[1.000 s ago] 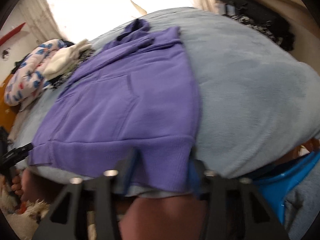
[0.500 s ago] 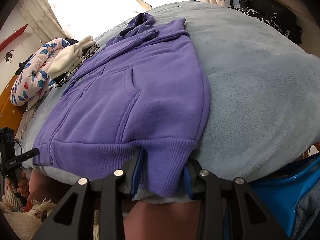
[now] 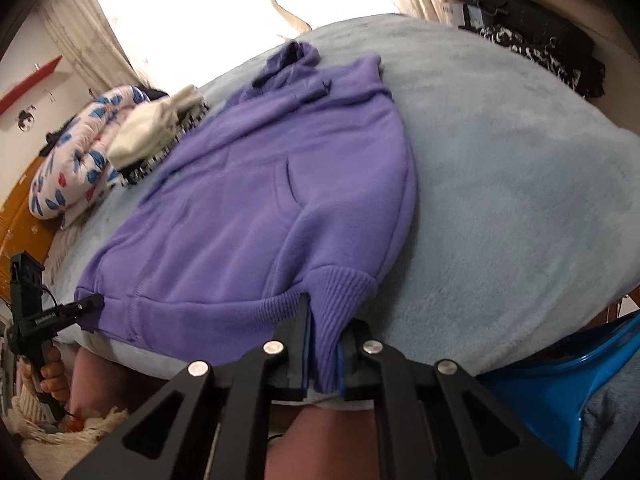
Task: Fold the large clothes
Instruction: 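Grasp the ribbed waistband hem with the right gripper while the left gripper grasps it too, then lift the hem with both grippers and fold it toward the hood, then release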
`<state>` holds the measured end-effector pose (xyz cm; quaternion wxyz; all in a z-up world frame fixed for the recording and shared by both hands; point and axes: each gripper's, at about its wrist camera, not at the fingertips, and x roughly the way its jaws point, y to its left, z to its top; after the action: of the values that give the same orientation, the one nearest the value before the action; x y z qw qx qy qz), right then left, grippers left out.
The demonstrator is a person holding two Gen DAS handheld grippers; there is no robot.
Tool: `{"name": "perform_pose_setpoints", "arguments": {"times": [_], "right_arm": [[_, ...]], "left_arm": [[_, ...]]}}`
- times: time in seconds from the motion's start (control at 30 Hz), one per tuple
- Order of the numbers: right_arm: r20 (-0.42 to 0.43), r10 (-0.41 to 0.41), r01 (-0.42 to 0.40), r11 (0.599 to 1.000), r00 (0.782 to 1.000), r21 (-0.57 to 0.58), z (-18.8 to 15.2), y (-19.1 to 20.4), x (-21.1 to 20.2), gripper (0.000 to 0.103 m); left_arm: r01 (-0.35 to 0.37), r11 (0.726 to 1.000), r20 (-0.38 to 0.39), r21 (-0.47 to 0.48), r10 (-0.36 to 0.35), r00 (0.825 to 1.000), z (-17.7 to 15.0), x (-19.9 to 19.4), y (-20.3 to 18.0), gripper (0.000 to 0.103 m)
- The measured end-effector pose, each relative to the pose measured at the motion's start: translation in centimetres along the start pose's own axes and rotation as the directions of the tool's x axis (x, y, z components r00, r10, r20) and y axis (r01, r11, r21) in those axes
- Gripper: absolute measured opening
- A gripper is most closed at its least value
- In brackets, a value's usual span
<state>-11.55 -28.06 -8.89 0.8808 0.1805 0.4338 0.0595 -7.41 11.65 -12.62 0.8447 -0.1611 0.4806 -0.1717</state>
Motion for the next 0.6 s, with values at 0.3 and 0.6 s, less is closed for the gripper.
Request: {"name": "perform_pose_setpoints", "arguments": {"times": [0.3, 0.6], "right_arm": [[0.055, 0.028, -0.023, 0.997, 0.998, -0.074, 0.9, 2.7, -4.2, 0.008], [0.055, 0.065, -0.060, 0.994, 0.996, -0.089, 1.8, 2.4, -9.1, 0.008]], "left_arm": [[-0.027, 0.990, 0.088, 0.140, 0.015, 0.996, 0.2, -4.8, -4.5, 0.016], [-0.004, 0.982, 0.063, 0.190, -0.008, 0.998, -1.2, -9.2, -5.7, 0.015]]}}
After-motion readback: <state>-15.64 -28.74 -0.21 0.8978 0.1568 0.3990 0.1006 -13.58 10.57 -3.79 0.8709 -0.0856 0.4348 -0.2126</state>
